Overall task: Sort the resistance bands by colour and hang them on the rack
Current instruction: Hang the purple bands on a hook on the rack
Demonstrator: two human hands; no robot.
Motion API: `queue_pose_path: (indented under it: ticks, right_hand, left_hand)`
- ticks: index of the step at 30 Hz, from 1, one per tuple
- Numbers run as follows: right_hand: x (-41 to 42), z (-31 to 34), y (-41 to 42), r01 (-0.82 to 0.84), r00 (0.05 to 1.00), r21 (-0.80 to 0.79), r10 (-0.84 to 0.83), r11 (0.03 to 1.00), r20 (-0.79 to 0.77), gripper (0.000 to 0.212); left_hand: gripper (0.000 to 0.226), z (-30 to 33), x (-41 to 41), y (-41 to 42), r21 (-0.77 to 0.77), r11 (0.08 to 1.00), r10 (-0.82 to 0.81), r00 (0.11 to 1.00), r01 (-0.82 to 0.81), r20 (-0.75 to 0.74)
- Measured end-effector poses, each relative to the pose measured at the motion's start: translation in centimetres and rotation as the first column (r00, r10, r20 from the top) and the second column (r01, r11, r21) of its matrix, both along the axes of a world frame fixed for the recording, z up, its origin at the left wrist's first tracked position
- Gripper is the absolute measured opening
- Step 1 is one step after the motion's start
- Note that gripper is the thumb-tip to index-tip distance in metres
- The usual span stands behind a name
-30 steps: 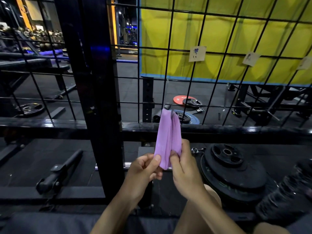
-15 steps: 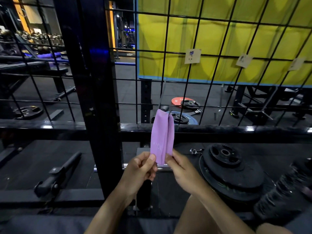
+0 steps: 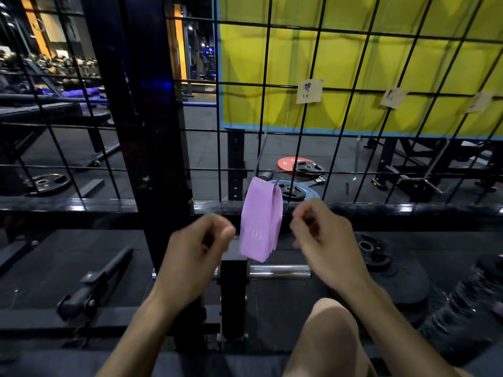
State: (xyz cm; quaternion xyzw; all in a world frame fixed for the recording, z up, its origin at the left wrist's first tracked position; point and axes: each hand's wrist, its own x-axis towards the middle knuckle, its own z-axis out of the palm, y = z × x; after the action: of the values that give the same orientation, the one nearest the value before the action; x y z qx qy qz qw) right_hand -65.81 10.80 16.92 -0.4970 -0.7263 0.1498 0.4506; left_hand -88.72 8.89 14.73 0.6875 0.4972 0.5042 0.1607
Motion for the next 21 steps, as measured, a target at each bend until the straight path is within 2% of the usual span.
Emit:
queue_pose_path:
  ticks: [1,5,7,10,12,14,21]
  right_hand:
    - [-0.5,0.5,0.3,0.004,1.0,0.033,-0.003,0.999,-0.03,0.005]
    - [-2.8,2.0,1.3,0.019,0.998,0.053,-0.015,0.998,-0.066,0.037]
    - [-3.6,2.2,1.7,0.036,0.996,0.052,-0.032,0.998,-0.084,0.038]
    - [-4.3,2.2,2.3,0.08,0.995,0.068,-0.076,0.994,-0.058,0.028]
    - [-4.4,2.0,2.7,0.125,0.992,0.093,-0.122,0.988,-0.04,0.02]
    - [-4.5,1.8,2.8,0.151,0.986,0.093,-0.144,0.984,-0.082,0.013]
    - [-4.7,1.1,3.2,0.121,0.971,0.061,-0.106,0.991,-0.216,0.006]
  left_hand:
    - [0.012,1.3,0.3,0.3,0.087,0.996,0.014,1.0,-0.012,-0.023]
    - [0.023,6.1,1.0,3.7,0.348,0.937,0.062,0.956,0.043,-0.287]
    - [0.029,7.7,0.8,5.4,0.356,0.919,0.001,0.901,0.17,-0.433]
    - [0.029,8.3,0.3,7.5,0.261,0.892,-0.163,0.8,0.37,-0.577]
    - [0.029,7.9,0.1,8.4,0.193,0.889,-0.225,0.763,0.415,-0.606]
    - [0.029,7.4,0.2,8.9,0.186,0.891,-0.225,0.759,0.414,-0.611]
    - [0.028,5.9,1.2,9.0,0.274,0.895,-0.156,0.824,0.351,-0.546]
